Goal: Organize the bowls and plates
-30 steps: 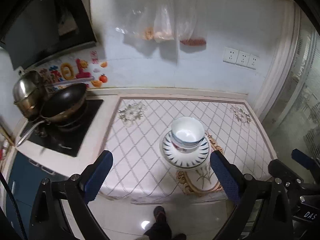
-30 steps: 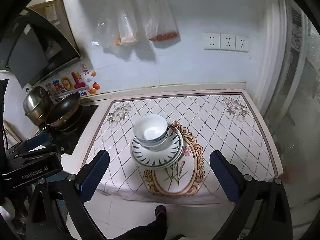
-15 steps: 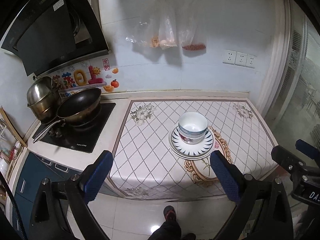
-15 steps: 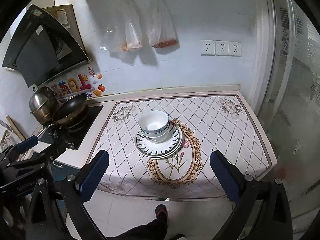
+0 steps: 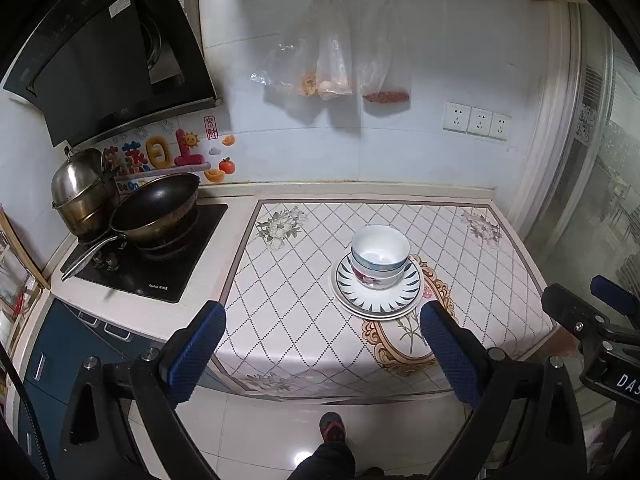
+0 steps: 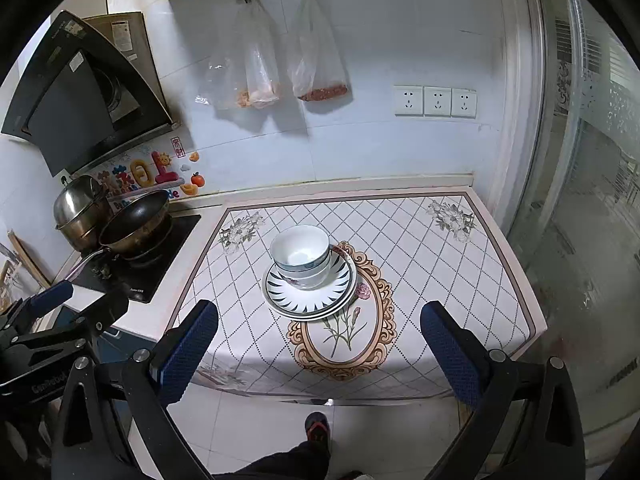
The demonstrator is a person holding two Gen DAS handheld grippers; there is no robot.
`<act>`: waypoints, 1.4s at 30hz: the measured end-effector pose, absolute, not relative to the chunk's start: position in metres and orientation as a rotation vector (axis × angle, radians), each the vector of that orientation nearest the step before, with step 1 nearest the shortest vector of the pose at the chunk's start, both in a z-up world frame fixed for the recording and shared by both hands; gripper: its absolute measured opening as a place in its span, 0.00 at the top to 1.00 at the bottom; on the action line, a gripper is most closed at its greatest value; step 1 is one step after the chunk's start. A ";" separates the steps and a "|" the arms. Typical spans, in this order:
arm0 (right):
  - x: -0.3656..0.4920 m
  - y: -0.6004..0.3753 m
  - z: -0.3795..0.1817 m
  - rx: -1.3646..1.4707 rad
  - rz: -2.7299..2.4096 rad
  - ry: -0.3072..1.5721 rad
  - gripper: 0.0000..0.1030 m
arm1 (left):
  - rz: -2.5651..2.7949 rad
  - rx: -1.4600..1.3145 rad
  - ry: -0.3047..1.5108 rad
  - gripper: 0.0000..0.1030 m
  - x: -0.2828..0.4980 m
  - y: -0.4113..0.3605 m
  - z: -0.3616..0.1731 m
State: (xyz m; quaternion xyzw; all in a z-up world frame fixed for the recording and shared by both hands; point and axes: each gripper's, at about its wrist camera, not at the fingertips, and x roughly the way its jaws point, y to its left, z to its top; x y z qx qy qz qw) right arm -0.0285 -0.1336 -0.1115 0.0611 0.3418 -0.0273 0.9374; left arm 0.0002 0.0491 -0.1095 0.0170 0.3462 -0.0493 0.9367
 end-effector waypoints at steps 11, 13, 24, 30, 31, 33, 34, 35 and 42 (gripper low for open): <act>-0.021 -0.142 -0.112 0.124 -0.054 0.708 0.00 | -0.104 0.034 0.712 0.03 0.001 0.046 -0.110; -0.022 -0.142 -0.112 0.124 -0.054 0.710 0.00 | -0.103 0.035 0.711 0.03 0.000 0.044 -0.110; -0.021 -0.152 -0.112 0.118 -0.065 0.706 0.00 | -0.109 0.026 0.709 0.03 -0.001 0.031 -0.108; -0.026 -0.157 -0.110 0.123 -0.070 0.698 0.00 | -0.114 0.026 0.705 0.03 -0.003 0.026 -0.103; -0.026 -0.157 -0.109 0.125 -0.069 0.697 0.00 | -0.115 0.025 0.704 0.03 -0.003 0.025 -0.103; -0.028 -0.157 -0.109 0.122 -0.069 0.693 0.00 | -0.116 0.021 0.705 0.03 -0.004 0.025 -0.102; -0.028 -0.157 -0.108 0.121 -0.067 0.693 0.00 | -0.115 0.020 0.706 0.03 -0.004 0.025 -0.102; -0.029 -0.157 -0.108 0.121 -0.066 0.692 0.00 | -0.114 0.018 0.706 0.03 -0.004 0.025 -0.102; -0.032 -0.156 -0.107 0.126 -0.064 0.688 0.00 | -0.109 0.015 0.702 0.03 -0.006 0.030 -0.101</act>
